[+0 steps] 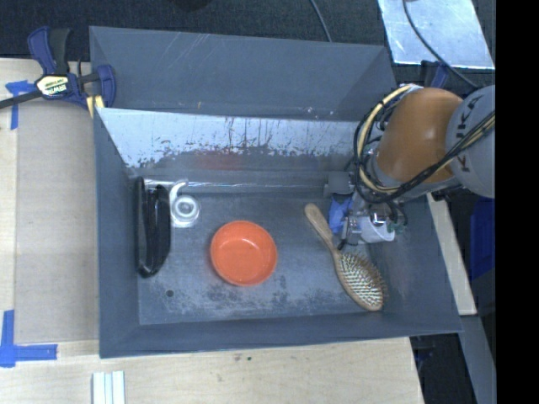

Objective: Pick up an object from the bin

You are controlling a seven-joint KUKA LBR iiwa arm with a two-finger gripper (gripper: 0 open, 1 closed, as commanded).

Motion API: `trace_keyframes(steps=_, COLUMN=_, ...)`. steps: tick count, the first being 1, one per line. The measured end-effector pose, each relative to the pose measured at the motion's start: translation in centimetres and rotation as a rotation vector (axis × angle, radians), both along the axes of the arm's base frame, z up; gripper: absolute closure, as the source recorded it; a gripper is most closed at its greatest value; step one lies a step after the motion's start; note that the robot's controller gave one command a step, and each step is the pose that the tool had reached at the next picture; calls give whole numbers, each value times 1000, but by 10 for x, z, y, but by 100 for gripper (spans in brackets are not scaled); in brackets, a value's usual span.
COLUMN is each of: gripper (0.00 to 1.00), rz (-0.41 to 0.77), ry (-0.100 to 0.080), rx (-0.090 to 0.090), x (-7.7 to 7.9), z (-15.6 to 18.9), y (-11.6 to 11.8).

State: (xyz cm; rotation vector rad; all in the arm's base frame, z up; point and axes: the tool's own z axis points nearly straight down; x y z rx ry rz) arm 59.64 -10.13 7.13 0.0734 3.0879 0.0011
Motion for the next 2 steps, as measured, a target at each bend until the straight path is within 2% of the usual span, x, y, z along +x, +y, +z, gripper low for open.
trace_keyframes(steps=1, gripper=0, rz=9, ry=-2, rx=-2, x=5, z=7, y=3)
trace_keyframes(steps=2, gripper=0, rz=-4, ry=-4, rx=0, x=-3, z=4, y=4)
